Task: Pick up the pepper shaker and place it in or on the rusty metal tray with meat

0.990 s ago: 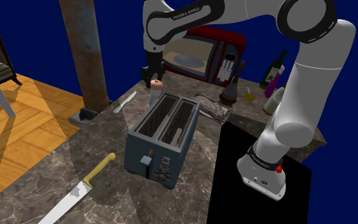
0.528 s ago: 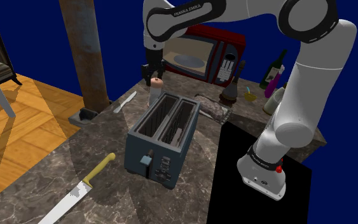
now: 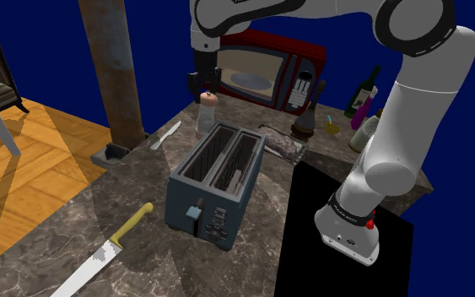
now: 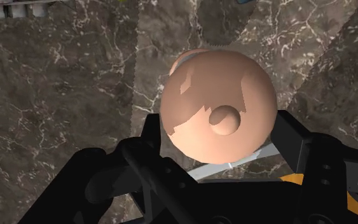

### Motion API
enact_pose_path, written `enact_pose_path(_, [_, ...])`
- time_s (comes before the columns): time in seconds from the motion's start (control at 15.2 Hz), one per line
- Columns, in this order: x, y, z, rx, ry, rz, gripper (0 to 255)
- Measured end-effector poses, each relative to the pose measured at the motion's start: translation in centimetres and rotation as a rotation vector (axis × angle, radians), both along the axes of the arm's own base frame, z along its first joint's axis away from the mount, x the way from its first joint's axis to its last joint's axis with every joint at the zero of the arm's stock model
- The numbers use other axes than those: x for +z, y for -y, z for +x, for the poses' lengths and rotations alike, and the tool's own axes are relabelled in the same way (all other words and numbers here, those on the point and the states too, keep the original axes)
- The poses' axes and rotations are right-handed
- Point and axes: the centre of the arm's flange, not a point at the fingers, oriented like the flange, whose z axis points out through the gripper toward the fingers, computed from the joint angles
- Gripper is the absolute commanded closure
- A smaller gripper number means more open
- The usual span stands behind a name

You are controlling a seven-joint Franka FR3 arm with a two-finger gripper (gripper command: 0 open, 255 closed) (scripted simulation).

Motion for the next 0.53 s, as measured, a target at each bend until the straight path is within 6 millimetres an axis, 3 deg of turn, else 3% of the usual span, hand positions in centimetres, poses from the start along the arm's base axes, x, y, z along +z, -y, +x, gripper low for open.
enact_pose_path(0.53, [4.2,0.0,0.0,0.000,0.000,0.000,255])
